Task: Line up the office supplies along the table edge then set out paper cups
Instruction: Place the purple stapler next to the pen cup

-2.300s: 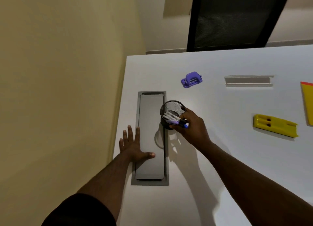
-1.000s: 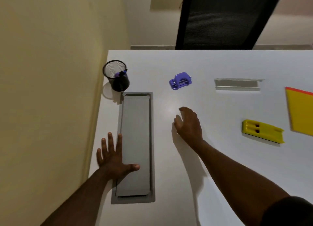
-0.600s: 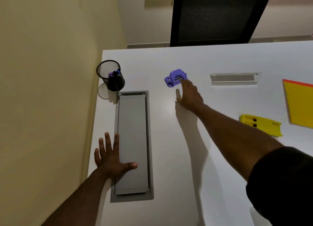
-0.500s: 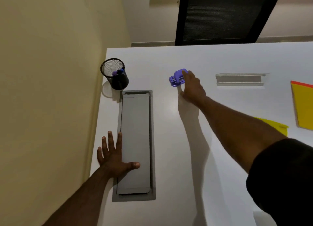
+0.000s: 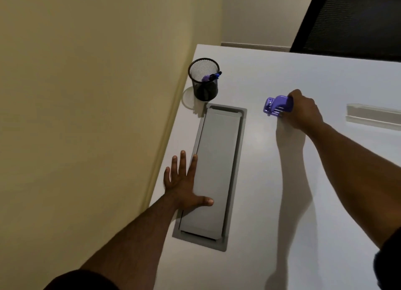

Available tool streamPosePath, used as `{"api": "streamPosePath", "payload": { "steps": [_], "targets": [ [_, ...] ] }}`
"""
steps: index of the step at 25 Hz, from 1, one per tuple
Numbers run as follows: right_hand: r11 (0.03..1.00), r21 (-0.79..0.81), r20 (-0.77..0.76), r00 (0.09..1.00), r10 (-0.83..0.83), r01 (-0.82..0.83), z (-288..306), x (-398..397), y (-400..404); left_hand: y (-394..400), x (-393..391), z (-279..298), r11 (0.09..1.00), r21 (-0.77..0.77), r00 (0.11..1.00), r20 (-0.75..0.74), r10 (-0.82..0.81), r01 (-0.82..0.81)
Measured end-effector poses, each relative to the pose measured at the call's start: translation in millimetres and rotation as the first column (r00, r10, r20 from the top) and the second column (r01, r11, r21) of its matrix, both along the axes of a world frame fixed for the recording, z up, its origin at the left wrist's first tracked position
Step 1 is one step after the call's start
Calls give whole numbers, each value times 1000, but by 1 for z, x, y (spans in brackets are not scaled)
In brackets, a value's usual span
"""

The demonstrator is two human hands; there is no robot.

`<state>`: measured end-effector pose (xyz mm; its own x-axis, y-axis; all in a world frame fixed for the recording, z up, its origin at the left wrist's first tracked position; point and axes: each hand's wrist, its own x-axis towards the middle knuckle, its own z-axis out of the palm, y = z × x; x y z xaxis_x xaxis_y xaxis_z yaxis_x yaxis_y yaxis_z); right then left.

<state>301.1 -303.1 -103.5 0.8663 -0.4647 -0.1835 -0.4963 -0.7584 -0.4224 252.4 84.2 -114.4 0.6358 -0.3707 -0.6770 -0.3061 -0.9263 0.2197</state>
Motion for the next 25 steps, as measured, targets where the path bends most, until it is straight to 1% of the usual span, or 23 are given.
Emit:
{"api": "streamPosePath", "payload": {
  "steps": [4,6,10,13,15,18,21,23,25],
  "targets": [
    [1000,10,129,992,4,-5,10,-7,43,0,1,-2,1000,-6,1000,-2,1,-1],
    [997,29,193,979,71,-78,13,-2,78,0,2,-4,1000,-10,1000,2,-1,1],
    [954,62,210,938,275,-293,9,18,154,1,2,-7,1000,-12,1000,26,-8,8],
    [929,100,208,921,330,-356,0,35,193,1,1,-8,1000,-9,999,40,-4,5],
    [930,94,169,927,336,-354,-7,43,207,0,0,-9,1000,-2,999,47,-3,4],
    [941,43,122,937,329,-336,-14,49,212,-1,0,-10,1000,5,999,53,-2,2],
    [943,77,156,938,309,-323,-13,35,202,-2,-1,-11,1000,-19,998,56,4,-3],
    [967,101,233,950,207,-236,-12,7,184,-1,0,-9,1000,-27,998,61,2,-1],
    [992,89,335,941,54,-89,-15,-40,159,0,2,-8,999,-35,999,40,5,-3]
  ]
}}
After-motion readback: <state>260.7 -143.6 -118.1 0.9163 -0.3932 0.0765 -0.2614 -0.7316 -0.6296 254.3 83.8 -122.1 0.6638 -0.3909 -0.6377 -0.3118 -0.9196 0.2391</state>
